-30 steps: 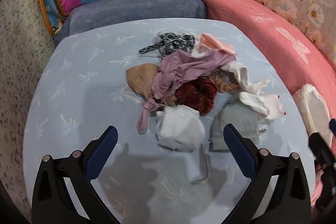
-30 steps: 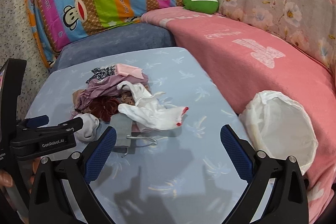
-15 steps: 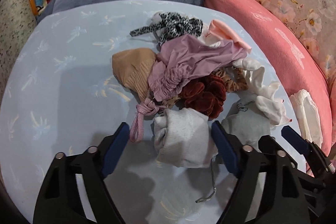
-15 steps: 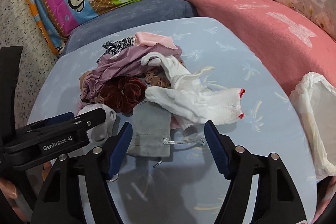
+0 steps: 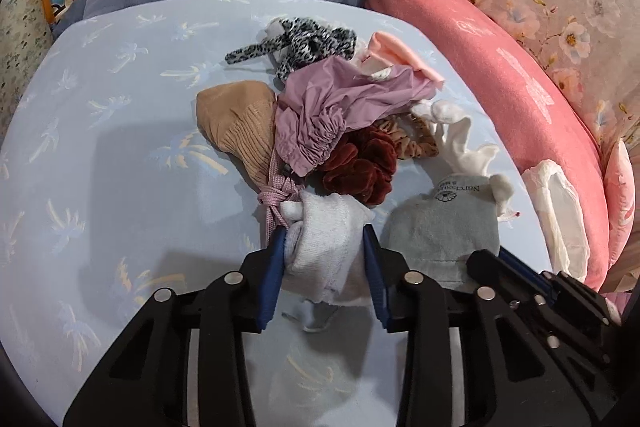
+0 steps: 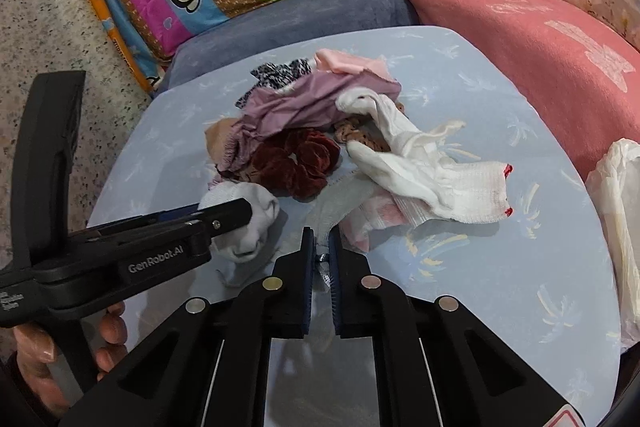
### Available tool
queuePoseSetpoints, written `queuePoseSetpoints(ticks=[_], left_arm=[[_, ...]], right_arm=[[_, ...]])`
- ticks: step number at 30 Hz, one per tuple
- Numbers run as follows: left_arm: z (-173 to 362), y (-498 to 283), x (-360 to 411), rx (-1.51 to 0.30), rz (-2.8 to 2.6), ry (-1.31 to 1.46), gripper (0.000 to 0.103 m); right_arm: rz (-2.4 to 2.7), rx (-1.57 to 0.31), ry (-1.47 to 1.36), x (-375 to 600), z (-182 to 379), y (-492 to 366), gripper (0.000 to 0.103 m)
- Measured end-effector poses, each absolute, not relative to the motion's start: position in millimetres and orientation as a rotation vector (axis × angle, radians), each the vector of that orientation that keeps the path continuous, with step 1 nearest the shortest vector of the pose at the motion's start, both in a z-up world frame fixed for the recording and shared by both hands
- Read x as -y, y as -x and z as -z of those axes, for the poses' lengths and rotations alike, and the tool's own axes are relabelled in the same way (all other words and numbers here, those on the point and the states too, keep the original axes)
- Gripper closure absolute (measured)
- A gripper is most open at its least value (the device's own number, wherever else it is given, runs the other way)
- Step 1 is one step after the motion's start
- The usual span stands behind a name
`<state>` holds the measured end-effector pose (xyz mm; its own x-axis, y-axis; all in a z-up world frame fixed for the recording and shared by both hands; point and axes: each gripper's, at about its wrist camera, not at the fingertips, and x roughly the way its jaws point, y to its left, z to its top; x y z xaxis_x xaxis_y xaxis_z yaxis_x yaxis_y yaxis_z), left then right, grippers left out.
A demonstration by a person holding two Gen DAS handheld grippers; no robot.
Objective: Collect trash
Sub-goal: 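Grasp the white sock with the left gripper while the right gripper grasps the grey face mask, then carry the sock in the left gripper over the bin while the right gripper carries the mask there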
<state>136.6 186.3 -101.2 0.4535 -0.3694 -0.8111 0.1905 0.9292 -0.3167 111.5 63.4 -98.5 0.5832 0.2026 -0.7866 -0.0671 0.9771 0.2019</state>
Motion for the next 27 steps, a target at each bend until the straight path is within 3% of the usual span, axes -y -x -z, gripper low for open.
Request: queuePoseSetpoints(ticks=[18,27], left_arm=[[18.3,-99.5,-131.9,-0.888,0.500,0.145,0.068],[34.9,-94.6,-93.6,-0.912,0.610,0.126,0.066]], right_arm=[[-0.092,-0.656,-0.228,9.7,-20.5,-57.3,0.095],[0.004,-0.639,-0.254,56.4,-25.2,-36.6,0.095]])
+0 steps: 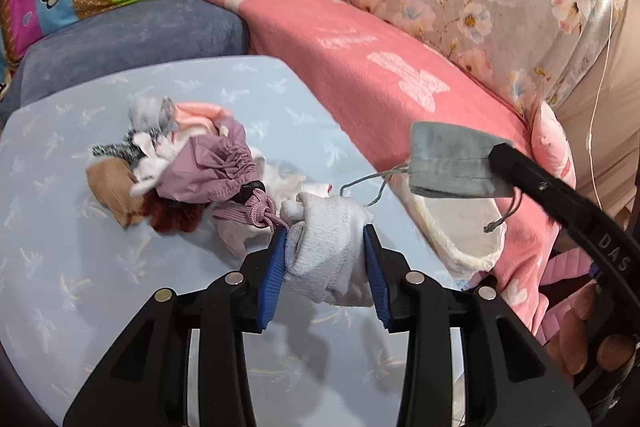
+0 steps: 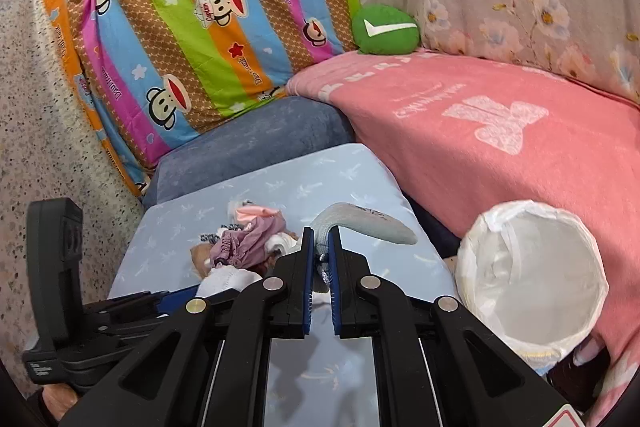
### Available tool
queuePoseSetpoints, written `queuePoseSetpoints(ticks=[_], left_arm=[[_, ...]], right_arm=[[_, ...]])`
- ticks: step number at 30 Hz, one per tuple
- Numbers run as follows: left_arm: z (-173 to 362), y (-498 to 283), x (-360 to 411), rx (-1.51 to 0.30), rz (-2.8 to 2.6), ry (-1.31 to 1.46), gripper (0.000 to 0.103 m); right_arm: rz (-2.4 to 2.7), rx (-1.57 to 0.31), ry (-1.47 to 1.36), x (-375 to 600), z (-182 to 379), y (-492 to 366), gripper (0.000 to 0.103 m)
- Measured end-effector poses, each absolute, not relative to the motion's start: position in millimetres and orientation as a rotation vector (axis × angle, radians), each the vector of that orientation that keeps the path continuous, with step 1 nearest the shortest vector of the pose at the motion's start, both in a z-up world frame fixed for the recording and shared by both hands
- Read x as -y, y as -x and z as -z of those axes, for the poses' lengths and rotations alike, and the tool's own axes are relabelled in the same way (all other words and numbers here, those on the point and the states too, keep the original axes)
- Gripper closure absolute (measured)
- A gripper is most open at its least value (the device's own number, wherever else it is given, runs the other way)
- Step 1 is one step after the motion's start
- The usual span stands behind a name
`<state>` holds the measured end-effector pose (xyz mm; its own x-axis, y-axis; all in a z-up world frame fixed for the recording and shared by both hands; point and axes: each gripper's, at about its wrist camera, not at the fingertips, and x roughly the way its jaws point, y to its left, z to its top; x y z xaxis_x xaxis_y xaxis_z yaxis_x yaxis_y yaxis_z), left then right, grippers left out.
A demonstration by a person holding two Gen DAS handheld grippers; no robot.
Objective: Collect trash
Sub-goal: 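Carry the sock in the left gripper over the bin while the right gripper carries the mask there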
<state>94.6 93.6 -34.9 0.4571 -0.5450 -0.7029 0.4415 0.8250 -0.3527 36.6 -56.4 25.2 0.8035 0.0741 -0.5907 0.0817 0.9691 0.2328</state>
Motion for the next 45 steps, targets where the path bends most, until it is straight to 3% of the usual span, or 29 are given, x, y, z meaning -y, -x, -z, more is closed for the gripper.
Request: queuePoseSetpoints(ticks=[11,18,31,38,45], left_arm=[[100.4,-72.2,-97.6,-1.029,0.567,0.092,0.062],[110.1,-58.3,-100.7,-1.059,0.547,0.062,0.055],[109.7,-61.3,-72.2,-1.029,0.546,-0.008,0.056],[110.6,-62.9,-64.1,-1.050,0.562,-0.024,0.081],[74.0,-45.6,-55.4,-0.992,0.653,0.000,0.083]], right_arm=[[0.021,-0.713,-0.271,62.0,14.8,-17.2,0.095],[0.022,-0.726,-0.281,58.1,24.8,-8.7,0.095],[0.025,-0.719,-0.287,60.3,26.4,-0.3,0.095],[0.024,-0.724,-0.294,67.3,27.0,3.1,0.095],[0.041,-0.695,-0.313,82.7,18.2,8.1,0.095]])
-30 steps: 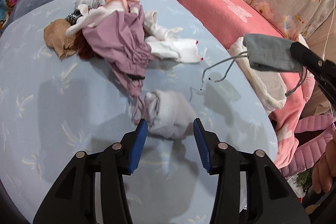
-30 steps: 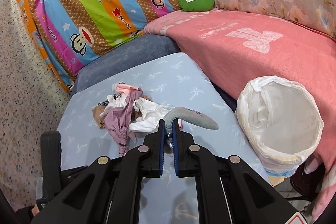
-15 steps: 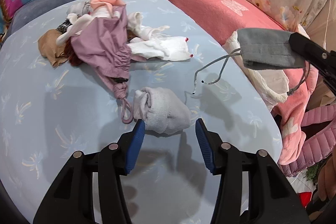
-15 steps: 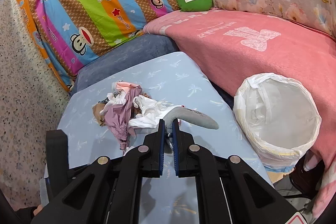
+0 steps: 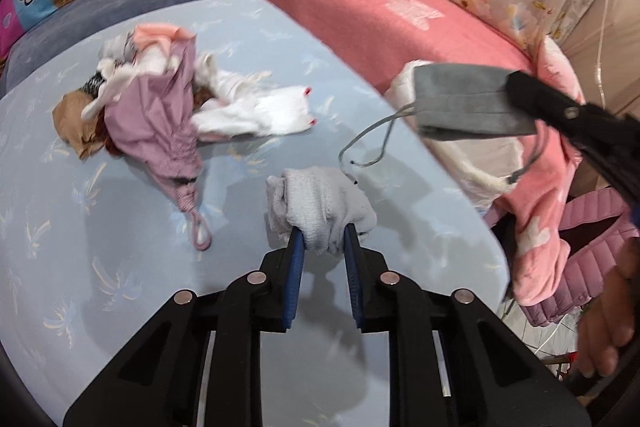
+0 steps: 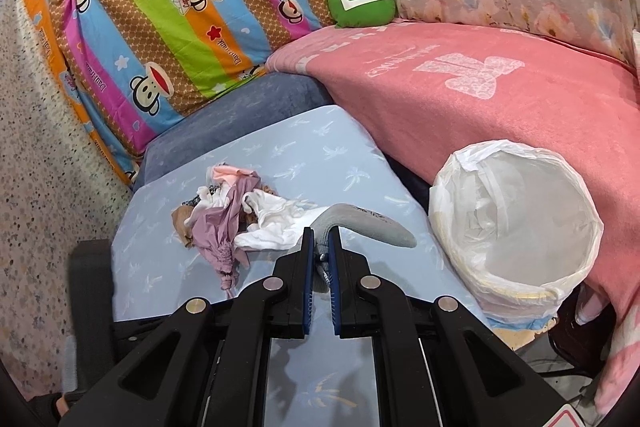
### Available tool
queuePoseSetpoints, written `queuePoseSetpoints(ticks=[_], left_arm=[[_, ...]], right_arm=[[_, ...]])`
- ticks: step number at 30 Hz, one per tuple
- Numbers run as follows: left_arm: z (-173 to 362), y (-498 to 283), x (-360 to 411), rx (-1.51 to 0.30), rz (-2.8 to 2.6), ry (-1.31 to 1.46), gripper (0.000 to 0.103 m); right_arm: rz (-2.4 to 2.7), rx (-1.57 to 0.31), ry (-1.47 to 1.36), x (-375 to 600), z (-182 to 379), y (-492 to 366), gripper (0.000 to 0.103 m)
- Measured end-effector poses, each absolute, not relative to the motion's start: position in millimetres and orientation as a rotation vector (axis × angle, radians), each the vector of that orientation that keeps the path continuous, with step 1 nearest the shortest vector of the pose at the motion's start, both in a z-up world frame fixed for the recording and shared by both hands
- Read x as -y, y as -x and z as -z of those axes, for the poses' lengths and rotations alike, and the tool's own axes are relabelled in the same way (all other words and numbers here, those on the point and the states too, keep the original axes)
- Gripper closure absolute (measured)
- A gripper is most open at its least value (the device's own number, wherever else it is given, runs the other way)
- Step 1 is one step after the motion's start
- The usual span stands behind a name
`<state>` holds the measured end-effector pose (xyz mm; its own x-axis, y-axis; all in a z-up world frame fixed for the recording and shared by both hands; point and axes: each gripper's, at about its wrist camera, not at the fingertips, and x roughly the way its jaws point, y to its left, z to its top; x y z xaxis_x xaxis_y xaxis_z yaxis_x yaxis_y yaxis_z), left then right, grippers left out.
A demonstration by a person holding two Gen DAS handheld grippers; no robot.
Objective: Collect trash
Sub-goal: 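Carry the sock in the left gripper over the bin while the right gripper carries the mask there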
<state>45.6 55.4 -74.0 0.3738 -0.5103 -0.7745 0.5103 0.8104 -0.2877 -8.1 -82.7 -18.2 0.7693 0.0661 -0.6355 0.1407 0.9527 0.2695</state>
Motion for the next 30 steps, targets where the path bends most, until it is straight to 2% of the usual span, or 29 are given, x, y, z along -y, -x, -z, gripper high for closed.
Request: queuePoseSetpoints(ticks=[13,25,29,30], left_arm=[[22.6,-52.1,26.7,-0.877,0.806,-0.068,0.083],[20.2,-65.3,119.1,-0.873,0.921,-0.129,0.083],[21.8,-68.1,131.6,-0.878,0.932,-0.130,0.079],[21.7,-68.4,133.1,-0.874,0.929,-0.133,0.074]], right_arm=[[0.208,-0.616,-0.325,162.4,-5.2,19.7,0.095],[0.350,-0.643,-0.363,248.0,3.6,20.7,0.095],[0.366,-0.653,-0.366,257.5,7.7,19.1,0.094],[0.368,-0.653,-0.368,259.2,8.0,19.7,0.091]])
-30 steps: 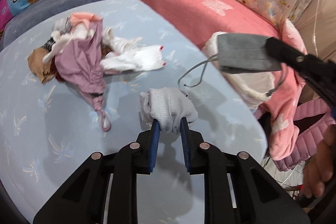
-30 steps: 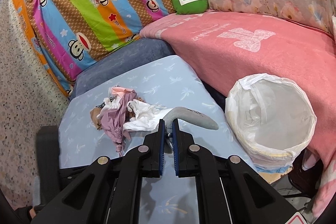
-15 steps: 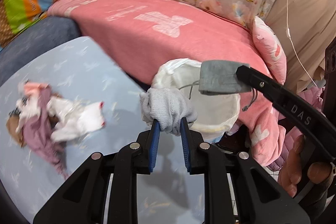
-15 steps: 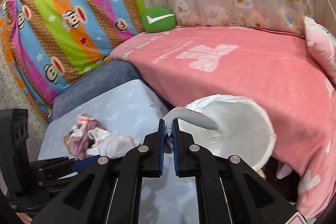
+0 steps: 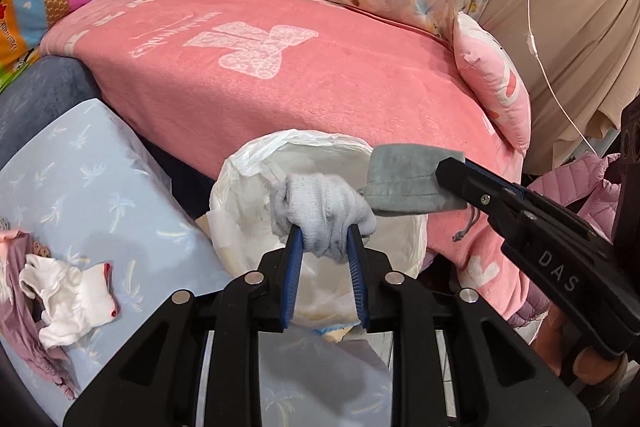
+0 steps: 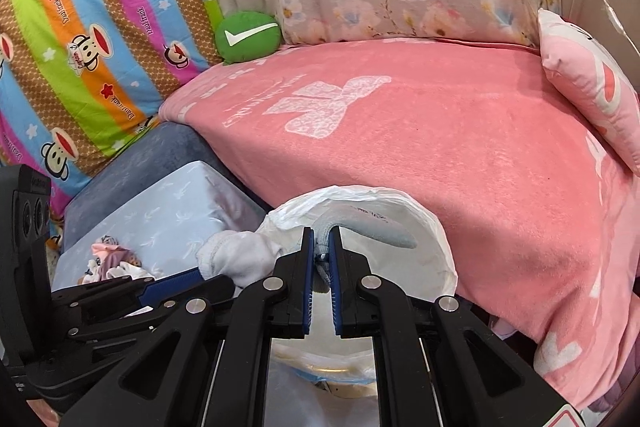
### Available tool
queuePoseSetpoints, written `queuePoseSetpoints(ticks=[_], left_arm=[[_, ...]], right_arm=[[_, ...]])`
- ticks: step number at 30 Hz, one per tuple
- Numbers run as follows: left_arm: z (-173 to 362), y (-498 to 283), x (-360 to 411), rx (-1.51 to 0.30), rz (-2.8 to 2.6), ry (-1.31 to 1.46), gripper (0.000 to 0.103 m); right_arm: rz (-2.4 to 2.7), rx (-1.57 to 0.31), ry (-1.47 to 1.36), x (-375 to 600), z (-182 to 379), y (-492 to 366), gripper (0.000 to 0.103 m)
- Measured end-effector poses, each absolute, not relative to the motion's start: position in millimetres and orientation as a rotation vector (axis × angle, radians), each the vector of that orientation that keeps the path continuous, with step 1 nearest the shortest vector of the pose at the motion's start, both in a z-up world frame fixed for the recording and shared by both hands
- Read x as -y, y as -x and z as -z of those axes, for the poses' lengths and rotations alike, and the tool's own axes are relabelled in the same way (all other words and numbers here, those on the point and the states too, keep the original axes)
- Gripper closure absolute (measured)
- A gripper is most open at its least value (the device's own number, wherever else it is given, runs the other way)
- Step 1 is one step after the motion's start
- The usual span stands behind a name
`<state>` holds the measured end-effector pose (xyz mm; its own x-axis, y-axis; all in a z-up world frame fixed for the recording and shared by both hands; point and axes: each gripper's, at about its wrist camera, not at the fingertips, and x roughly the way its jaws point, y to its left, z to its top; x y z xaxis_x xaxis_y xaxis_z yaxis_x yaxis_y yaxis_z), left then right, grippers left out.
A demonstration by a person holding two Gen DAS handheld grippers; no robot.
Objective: Collect trash
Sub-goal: 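Carry the sock in the left gripper over the bin while the right gripper carries the mask there, then open the left gripper over the bin while the right gripper opens to drop the mask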
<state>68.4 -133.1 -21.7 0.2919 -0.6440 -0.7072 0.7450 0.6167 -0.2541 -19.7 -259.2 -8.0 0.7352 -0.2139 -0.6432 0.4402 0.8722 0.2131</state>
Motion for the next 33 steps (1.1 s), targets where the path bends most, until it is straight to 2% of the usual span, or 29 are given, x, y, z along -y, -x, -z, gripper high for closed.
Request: queuePoseSetpoints(ticks=[1,2,3,4,6,14,25,31,33], left_arm=[[21.7,-68.9,134.3,-0.872,0.919,-0.137,0.068],[21.3,-69.7,134.2,-0.871,0.896,-0.140,0.049],[20.3,-70.8,133.2,-0.865,0.875,-0.134,0.035],[18.9,-71.3,131.5,-0.852,0.862,-0.124,0.033],[18.0,-73.1,129.0,-0.849,0.847,-0.126,0.032],[15.8,-80.6,95.5,-0.846,0.753,-0.081,0.032],[20.8,-100.3,19.0,-0.857,0.554,-0.022,0.031],[30.8,-113.7,-25.2,-0.893,0.461,0.029,0.027],[35.6,-117.4,-40.4,-0.902,0.423,0.035,0.022]], right_arm=[[0.373,-0.651,-0.372,260.7,8.1,20.3,0.090],[0.384,-0.642,-0.380,262.7,7.3,21.8,0.089],[0.388,-0.640,-0.383,264.1,6.8,22.1,0.088],[0.393,-0.636,-0.388,266.2,5.3,22.7,0.086],[0.404,-0.629,-0.387,266.5,3.0,24.7,0.077],[0.370,-0.604,-0.369,247.7,-10.7,27.0,0.064],[0.244,-0.630,-0.328,182.9,-10.3,3.7,0.059],[0.180,-0.662,-0.315,143.2,-1.9,-12.3,0.058],[0.159,-0.675,-0.307,129.1,1.9,-17.9,0.058]])
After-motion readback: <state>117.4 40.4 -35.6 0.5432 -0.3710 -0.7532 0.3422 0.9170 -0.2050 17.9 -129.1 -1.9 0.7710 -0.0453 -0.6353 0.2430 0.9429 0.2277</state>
